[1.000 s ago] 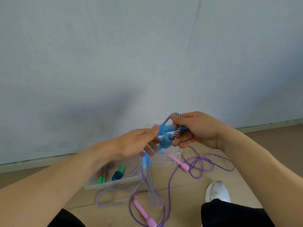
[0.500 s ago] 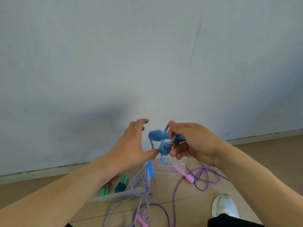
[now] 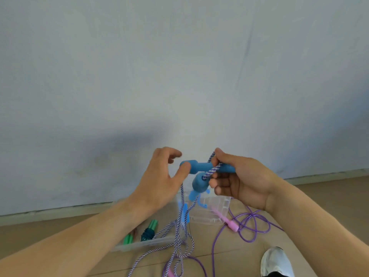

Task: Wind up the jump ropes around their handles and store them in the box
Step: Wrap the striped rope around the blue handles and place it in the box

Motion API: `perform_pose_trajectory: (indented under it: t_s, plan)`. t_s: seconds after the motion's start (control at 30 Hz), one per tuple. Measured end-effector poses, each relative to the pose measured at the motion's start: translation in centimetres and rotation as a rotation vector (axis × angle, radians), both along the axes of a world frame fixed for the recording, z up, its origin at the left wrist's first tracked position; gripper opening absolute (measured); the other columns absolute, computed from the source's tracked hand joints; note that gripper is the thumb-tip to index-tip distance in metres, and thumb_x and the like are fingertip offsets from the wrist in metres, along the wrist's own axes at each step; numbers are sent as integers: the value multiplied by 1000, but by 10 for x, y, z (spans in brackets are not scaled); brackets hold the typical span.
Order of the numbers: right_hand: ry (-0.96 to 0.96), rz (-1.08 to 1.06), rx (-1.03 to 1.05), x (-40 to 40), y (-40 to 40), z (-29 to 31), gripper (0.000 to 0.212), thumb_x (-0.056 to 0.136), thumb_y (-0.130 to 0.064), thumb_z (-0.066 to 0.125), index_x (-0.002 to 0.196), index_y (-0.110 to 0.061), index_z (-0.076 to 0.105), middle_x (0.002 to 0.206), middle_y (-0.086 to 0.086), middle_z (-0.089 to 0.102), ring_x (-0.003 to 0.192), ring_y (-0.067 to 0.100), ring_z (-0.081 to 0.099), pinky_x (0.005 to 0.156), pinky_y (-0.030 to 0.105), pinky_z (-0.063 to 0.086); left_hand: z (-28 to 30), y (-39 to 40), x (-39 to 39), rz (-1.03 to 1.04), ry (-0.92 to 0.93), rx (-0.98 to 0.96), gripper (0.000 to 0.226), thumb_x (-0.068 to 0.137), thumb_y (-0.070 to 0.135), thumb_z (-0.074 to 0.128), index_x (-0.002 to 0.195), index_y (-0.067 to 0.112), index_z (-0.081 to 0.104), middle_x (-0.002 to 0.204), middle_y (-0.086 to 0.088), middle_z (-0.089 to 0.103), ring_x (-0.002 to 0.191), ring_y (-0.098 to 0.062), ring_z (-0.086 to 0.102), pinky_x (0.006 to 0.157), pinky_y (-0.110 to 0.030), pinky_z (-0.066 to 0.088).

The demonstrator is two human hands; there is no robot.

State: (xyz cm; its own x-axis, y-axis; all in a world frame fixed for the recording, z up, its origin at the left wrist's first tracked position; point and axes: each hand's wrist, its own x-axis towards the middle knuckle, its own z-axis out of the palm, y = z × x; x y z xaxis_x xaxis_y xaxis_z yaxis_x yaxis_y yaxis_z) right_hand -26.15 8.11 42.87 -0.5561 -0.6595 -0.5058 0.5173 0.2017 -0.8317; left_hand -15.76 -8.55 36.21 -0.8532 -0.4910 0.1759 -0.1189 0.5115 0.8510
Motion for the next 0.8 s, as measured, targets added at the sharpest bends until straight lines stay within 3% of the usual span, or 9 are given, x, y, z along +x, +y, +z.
perform_pose_trajectory:
  t_s: [0.07,0.13,0.2,0.3,0.4,0.5,0.63,0.7,0.8]
  plan:
    - [-98,-71,-50,-3,0,0,31,97,-38,53,80,-12,57,69,13,57,53,21,59,50,29,52,6,2,2,-155,-61,194,37,82,60,56,102,30,59,101,15,60,93,-3,56,80,-18,43]
    - [-210,-117,-104,-6,0,0,30,98,-38,53,80,-14,56,68,10,58,51,18,59,48,27,51,3,4,7,-396,-277,165,46,75,67,60,106,33,57,102,16,64,94,-1,60,85,-21,49]
    - [-294,-135,-147,-7,0,-1,31,98,-38,52,79,-14,56,68,9,58,49,17,58,47,26,50,-6,8,10,-526,-394,79,32,85,54,65,105,29,59,102,10,70,95,-4,65,89,-25,52]
    - [-271,-172,-149,-8,-2,-3,33,99,-41,50,82,-14,57,70,10,59,50,18,57,47,28,51,-8,10,10,-542,-402,147,25,100,39,51,91,16,58,72,2,70,65,-9,63,68,-20,49]
    - [-115,-253,-68,-12,1,-5,39,103,-40,42,94,-9,64,70,11,61,53,20,55,53,31,48,-1,11,10,-456,-334,357,33,101,38,47,94,7,53,55,3,51,46,-14,46,50,-25,43]
    - [-21,-200,9,-14,4,-3,33,100,-20,42,112,-2,67,75,13,63,56,21,55,56,32,47,11,9,8,-243,-250,744,32,100,39,47,97,8,54,58,3,37,44,-13,28,41,-24,32]
    - [97,58,69,1,-1,0,39,99,-7,45,132,-27,52,96,14,74,71,25,67,63,33,52,17,7,5,-68,-225,1010,28,101,36,47,102,9,52,61,-1,41,44,-14,30,42,-24,32]
    - [69,64,29,12,-6,-5,59,98,-3,50,140,-41,33,104,15,74,83,29,72,67,34,53,17,9,5,2,-200,1068,27,100,35,47,103,9,51,62,-1,42,45,-14,33,42,-25,35]
    - [-139,-7,-77,29,-15,-15,56,96,-1,53,146,-18,32,111,11,73,99,30,71,70,34,51,17,12,4,123,-114,1121,30,97,38,52,103,9,50,65,-3,43,47,-16,39,47,-29,39]
